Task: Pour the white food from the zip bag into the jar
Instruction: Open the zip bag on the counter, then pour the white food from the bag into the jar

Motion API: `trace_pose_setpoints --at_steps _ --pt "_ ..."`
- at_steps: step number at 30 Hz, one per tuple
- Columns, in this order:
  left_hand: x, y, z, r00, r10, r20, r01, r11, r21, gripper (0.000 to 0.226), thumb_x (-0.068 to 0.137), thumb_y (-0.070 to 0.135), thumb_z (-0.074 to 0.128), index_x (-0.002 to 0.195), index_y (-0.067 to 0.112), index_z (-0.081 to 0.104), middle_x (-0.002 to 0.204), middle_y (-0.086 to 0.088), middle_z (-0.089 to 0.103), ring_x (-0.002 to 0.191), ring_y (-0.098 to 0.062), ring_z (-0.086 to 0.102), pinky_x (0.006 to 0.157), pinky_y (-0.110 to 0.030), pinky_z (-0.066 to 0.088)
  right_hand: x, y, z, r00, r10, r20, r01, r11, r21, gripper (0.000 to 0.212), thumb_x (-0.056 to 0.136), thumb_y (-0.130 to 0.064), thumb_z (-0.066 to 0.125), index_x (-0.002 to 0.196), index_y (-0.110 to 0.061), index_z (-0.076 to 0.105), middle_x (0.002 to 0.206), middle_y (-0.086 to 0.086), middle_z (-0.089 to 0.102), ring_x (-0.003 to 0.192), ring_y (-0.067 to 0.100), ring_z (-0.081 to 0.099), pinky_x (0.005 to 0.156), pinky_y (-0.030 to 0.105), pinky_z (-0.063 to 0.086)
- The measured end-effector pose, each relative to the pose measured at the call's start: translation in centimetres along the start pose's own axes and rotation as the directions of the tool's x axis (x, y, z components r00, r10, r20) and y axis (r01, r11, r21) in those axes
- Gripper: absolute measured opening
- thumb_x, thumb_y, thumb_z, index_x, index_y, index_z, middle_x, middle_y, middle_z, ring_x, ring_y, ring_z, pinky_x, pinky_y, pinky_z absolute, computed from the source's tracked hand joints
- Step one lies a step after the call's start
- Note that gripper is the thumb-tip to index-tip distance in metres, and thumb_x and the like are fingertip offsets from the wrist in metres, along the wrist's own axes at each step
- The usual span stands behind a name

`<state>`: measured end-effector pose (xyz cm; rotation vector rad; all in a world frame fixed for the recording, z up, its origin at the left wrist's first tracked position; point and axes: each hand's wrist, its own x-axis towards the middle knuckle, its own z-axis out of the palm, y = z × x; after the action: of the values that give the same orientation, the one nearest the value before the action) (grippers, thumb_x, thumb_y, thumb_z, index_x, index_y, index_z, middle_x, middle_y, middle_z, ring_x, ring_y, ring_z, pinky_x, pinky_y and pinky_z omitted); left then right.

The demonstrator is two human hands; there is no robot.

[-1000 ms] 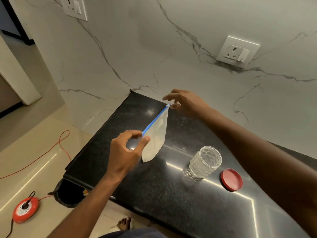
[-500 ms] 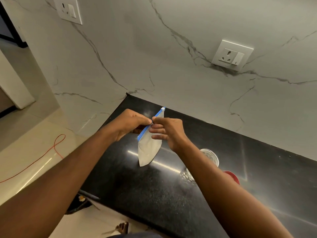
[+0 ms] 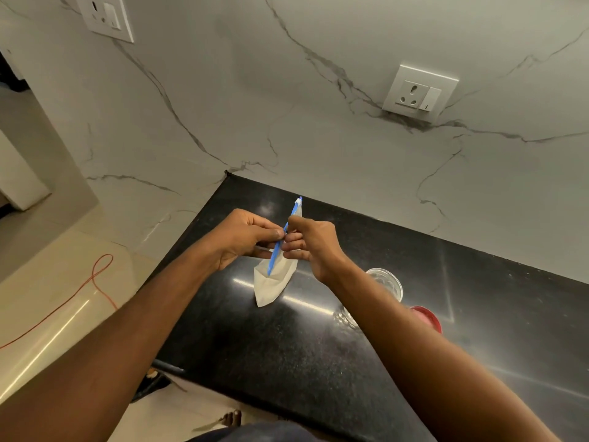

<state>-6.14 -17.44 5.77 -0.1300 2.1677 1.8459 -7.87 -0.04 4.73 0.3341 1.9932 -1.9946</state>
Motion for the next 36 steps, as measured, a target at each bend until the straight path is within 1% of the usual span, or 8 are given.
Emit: trace_pose_setpoints --at_steps 4,7,12,16,18,22,27,36 --pt "0.0 0.3 0.1 0.999 -0.028 -0.034 0.029 0.999 0.043 0.011 0.095 0.017 0.076 0.092 0.009 0.083 0.077 -0.003 0.082 0.072 -0.014 0.081 0.058 -0.023 0.062 -0.9 0.1 -0.6 1.000 -0.008 -0.022 0.009 0.999 0.035 0.033 0.097 -0.030 0.064 0.104 0.001 0.074 0.060 0.002 0.070 0.059 0.020 0.073 0.059 0.030 0.059" --pt "0.3 0.4 -0.6 0.979 0.097 -0.179 -0.038 0.951 0.307 0.011 0.091 0.017 0.077 0.083 0.013 0.083 0.076 -0.005 0.081 0.071 -0.018 0.080 0.062 -0.031 0.066 -1.9 -0.3 -1.4 0.998 -0.048 -0.041 0.049 0.999 0.012 0.030 0.095 -0.026 0.064 0.098 0.002 0.075 0.059 0.002 0.068 0.063 0.022 0.073 0.057 0.030 0.059" --pt "0.2 1.4 -2.3 0.824 0.500 -0.266 -0.117 0.609 0.784 0.004 0.089 0.016 0.075 0.089 0.015 0.079 0.080 -0.001 0.075 0.071 -0.020 0.071 0.069 -0.040 0.064 -3.5 -0.8 -3.2 0.985 -0.155 -0.071 0.144 0.981 -0.133 0.023 0.094 -0.015 0.064 0.085 0.005 0.071 0.071 0.017 0.069 0.064 0.026 0.072 0.055 0.031 0.060" --pt "-0.6 3.2 0.0 0.821 0.553 -0.138 -0.119 0.403 0.907 0.010 0.092 0.014 0.072 0.092 0.024 0.074 0.089 0.004 0.066 0.076 -0.018 0.064 0.070 -0.038 0.060 -4.1 -0.8 -2.9 0.979 -0.196 -0.048 0.187 0.971 -0.147 0.024 0.097 -0.015 0.065 0.075 -0.006 0.069 0.064 0.008 0.068 0.061 0.022 0.071 0.053 0.030 0.059" --pt "-0.6 4.5 1.3 0.890 0.446 -0.092 -0.128 0.439 0.889 0.011 0.097 0.020 0.069 0.098 0.025 0.078 0.095 0.002 0.074 0.080 -0.018 0.069 0.077 -0.041 0.063 -4.4 -0.6 -2.6 0.978 -0.207 -0.030 0.201 0.970 -0.139 0.022 0.098 -0.016 0.065 0.078 -0.008 0.070 0.067 0.008 0.069 0.061 0.021 0.071 0.053 0.029 0.059" --pt "0.3 6.6 3.5 0.972 0.218 -0.085 -0.029 0.472 0.881 0.045 0.105 0.048 0.055 0.080 0.016 0.075 0.070 -0.003 0.069 0.057 -0.013 0.058 0.059 -0.029 0.050 -4.7 -0.3 -2.5 0.974 -0.226 -0.005 0.223 0.966 -0.128 0.020 0.100 -0.018 0.064 0.082 -0.012 0.072 0.068 0.003 0.069 0.062 0.019 0.069 0.053 0.029 0.058" --pt "2.0 7.7 5.8 0.999 0.039 -0.028 0.000 0.582 0.813 0.061 0.096 0.063 0.060 0.076 0.007 0.071 0.074 -0.008 0.073 0.071 -0.021 0.072 0.080 -0.035 0.059 -4.9 0.3 -2.0 0.975 -0.224 0.002 0.222 0.964 -0.146 0.022 0.102 -0.024 0.062 0.094 -0.009 0.074 0.077 0.007 0.071 0.062 0.013 0.066 0.053 0.025 0.056" --pt "1.7 7.2 5.4 0.974 0.220 -0.048 -0.129 0.720 0.682 0.030 0.099 0.029 0.070 0.077 0.011 0.078 0.070 -0.005 0.069 0.060 -0.017 0.063 0.059 -0.028 0.053 -5.2 2.1 -5.8 0.955 -0.236 -0.178 0.234 0.972 -0.033 0.027 0.097 0.002 0.056 0.108 -0.013 0.075 0.098 0.009 0.078 0.087 0.020 0.076 0.073 0.029 0.064"
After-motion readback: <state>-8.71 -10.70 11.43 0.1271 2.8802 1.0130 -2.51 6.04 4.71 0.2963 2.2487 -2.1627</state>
